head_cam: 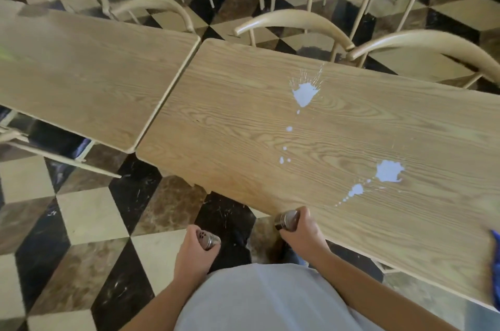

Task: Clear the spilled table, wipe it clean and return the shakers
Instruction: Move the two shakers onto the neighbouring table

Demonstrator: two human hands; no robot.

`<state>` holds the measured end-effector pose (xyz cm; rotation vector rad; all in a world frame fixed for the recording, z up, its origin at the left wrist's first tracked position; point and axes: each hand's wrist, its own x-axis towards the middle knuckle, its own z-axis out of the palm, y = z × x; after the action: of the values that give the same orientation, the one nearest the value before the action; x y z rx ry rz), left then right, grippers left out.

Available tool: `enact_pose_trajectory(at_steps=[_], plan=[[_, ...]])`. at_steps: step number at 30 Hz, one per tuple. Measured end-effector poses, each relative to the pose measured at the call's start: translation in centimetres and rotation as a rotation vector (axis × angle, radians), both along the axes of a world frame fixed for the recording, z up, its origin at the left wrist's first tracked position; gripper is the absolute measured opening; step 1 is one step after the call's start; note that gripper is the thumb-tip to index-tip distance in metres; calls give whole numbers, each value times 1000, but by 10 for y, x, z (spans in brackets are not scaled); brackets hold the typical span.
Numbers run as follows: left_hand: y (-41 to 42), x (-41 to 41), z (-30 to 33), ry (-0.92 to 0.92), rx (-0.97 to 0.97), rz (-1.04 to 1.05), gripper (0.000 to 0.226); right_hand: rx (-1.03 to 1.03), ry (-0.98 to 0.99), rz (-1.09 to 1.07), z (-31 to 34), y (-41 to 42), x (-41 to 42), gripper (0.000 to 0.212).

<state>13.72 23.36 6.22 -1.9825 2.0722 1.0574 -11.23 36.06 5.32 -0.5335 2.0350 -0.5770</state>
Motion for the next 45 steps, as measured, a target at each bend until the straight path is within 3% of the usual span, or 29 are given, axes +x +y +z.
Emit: enact_pose_trajectory(at_steps=[9, 24, 31, 35, 38, 45], plan=[[-29, 66, -16, 39, 78, 56, 36, 133, 40, 81, -1, -21, 44, 46], [-145, 207, -34, 57, 26, 136, 40, 101, 140, 172, 13, -137, 189, 44], [-178, 264, -33, 106, 57, 350, 52, 46, 213, 327, 20, -225, 233, 37], [-193, 296, -27, 146, 61, 488, 32, 54, 227, 442, 20, -279, 258, 32], [-206, 324, -24, 145, 85, 633, 30, 39, 216, 520, 18, -328, 279, 30], [-284, 386, -11, 127, 37, 913, 35, -29, 156, 582, 4, -470, 317, 45]])
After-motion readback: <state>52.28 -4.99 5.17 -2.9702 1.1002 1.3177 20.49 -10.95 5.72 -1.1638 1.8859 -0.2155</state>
